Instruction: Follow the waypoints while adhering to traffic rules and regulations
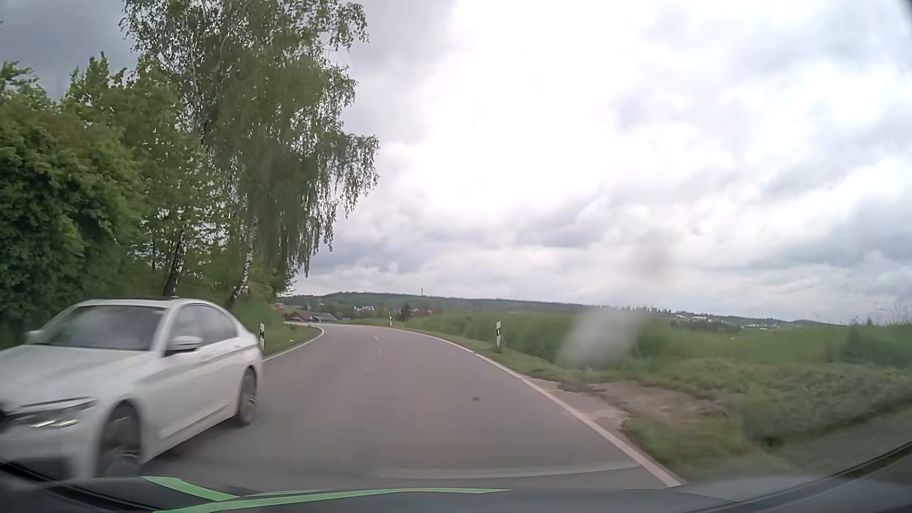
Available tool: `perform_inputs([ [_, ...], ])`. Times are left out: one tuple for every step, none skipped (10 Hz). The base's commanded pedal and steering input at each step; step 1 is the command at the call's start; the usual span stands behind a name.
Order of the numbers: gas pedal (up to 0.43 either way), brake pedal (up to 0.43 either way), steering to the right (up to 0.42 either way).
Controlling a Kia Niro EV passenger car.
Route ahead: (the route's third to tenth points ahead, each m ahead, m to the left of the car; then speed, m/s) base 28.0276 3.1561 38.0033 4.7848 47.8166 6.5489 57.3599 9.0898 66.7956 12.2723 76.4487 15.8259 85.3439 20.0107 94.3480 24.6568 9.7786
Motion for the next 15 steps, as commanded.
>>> perform_inputs([
  [0.449, 0.000, -0.011],
  [0.461, 0.000, -0.018],
  [0.461, 0.000, -0.022],
  [0.461, 0.000, -0.024],
  [0.461, 0.000, -0.024],
  [0.461, 0.000, -0.025],
  [0.461, 0.000, -0.029],
  [0.461, 0.000, -0.034],
  [0.461, 0.000, -0.035],
  [0.461, 0.000, -0.035],
  [0.461, 0.000, -0.035],
  [0.461, 0.000, -0.034],
  [0.461, 0.000, -0.035],
  [0.461, 0.000, -0.034],
  [0.461, 0.000, -0.034],
])
